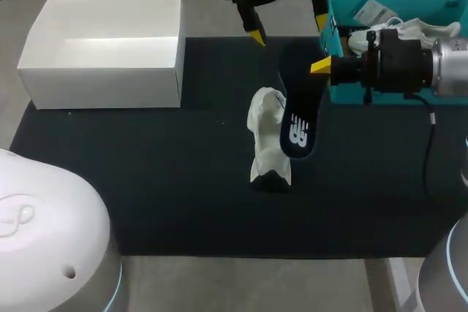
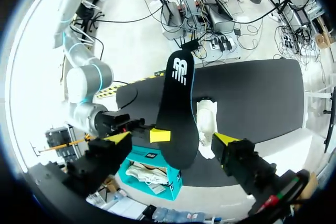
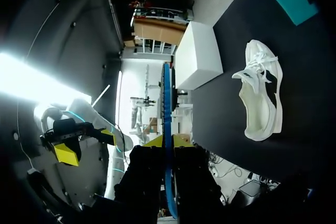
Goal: Take the shoe out of the shoebox, open the shoe tongue, remove and reinsert the insole, then place the shoe into the shoebox
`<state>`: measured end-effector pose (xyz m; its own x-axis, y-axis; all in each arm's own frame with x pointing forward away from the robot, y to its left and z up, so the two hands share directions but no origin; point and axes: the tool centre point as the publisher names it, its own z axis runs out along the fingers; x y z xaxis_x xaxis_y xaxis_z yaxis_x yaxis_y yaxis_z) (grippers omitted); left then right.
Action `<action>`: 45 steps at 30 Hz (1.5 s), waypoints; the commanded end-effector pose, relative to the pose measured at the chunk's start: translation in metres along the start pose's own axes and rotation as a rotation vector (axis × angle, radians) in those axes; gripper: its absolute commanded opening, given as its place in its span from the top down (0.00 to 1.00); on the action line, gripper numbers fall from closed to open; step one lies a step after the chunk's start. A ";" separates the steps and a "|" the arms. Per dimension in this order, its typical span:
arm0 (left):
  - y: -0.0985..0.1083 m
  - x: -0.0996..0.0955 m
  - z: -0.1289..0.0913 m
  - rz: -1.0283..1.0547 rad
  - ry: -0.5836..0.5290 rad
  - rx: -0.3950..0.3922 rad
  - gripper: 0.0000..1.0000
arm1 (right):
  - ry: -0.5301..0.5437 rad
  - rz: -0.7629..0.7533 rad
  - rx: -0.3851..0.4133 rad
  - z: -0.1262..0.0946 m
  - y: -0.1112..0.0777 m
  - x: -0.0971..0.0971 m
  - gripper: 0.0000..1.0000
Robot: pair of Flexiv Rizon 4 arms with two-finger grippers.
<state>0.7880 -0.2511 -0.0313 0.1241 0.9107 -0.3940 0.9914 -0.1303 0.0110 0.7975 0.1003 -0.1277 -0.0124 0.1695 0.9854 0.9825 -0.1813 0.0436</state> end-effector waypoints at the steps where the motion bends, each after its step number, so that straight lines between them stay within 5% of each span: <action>1: 0.003 0.031 -0.002 -0.084 -0.414 0.029 0.00 | 0.000 -0.001 -0.019 -0.010 -0.008 0.002 1.00; 6: 0.016 0.044 -0.007 -0.172 -0.585 0.089 0.00 | 0.000 0.000 -0.027 -0.012 -0.008 0.002 1.00; 19: 0.016 0.044 -0.007 -0.172 -0.585 0.089 0.00 | 0.004 -0.001 -0.013 -0.011 -0.004 0.002 1.00; 29: 0.033 0.042 0.004 0.001 -0.785 -0.179 0.00 | 0.045 -0.048 0.007 -0.013 0.004 0.021 1.00; 34: 0.036 0.036 0.012 -0.039 -0.899 -0.180 0.00 | 0.104 -0.074 0.018 -0.011 0.006 0.033 1.00; 45: 0.032 0.028 0.030 0.013 -0.967 -0.180 0.00 | 0.127 -0.080 0.039 -0.007 0.016 0.046 1.00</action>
<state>0.8232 -0.2383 -0.0643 0.1156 0.3278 -0.9376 0.9929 -0.0115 0.1184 0.8046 0.0955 -0.0808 -0.1121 0.0621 0.9918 0.9821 -0.1454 0.1201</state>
